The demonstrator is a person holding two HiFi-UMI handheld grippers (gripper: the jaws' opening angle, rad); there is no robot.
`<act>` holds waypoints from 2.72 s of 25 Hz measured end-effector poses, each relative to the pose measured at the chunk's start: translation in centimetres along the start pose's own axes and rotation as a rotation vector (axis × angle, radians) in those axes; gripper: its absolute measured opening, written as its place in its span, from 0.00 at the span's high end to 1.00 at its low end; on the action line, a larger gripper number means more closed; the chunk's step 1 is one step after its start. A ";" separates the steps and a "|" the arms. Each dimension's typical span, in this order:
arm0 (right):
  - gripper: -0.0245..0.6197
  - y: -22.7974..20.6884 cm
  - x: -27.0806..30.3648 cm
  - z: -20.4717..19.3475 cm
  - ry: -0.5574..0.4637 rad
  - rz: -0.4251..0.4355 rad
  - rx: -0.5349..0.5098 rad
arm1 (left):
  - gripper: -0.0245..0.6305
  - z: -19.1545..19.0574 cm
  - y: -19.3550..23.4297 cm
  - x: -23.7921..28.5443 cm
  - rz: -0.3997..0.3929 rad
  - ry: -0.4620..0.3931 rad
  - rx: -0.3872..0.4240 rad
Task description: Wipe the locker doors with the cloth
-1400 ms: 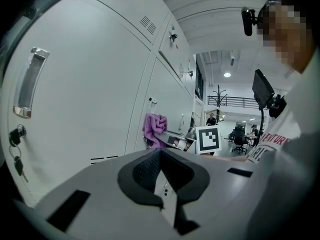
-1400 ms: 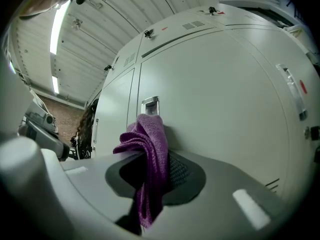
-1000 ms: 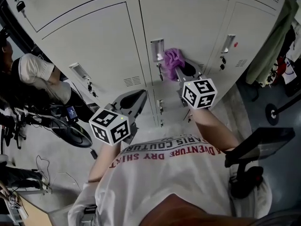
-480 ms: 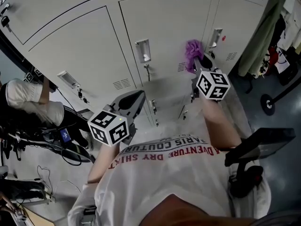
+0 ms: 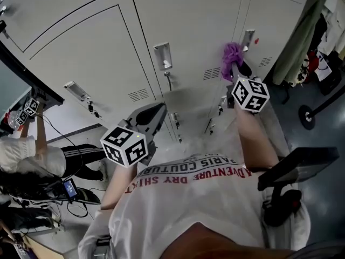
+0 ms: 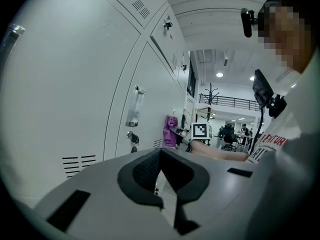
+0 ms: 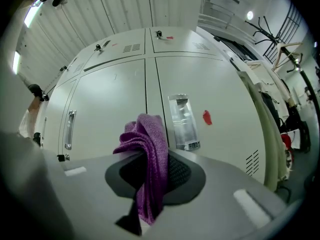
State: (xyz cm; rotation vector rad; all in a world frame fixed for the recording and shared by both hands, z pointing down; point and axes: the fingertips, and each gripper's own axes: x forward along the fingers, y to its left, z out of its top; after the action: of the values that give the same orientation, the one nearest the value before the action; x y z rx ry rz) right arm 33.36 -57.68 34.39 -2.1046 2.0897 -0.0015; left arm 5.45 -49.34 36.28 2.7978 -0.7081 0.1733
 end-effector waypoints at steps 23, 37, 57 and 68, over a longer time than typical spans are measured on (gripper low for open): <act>0.87 26.8 -4.3 -4.4 0.054 0.612 -0.058 | 0.96 -0.3 2.1 -5.6 0.126 -0.058 -0.022; 0.87 26.4 0.0 -11.6 0.198 0.473 -0.092 | 0.96 -0.2 3.8 -6.7 0.175 -0.075 -0.049; 0.87 14.5 0.3 -9.9 0.168 0.307 -0.111 | 0.96 -0.3 3.1 -3.3 0.095 -0.044 -0.048; 0.87 0.9 -0.4 -8.6 0.138 0.011 -0.078 | 0.96 -1.1 2.4 -1.6 0.043 -0.013 -0.058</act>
State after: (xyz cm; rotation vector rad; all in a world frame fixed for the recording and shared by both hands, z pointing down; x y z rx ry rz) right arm 31.37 -58.33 42.74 -2.1962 2.2126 -0.0666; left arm 2.83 -50.36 37.58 2.7328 -0.7651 0.1400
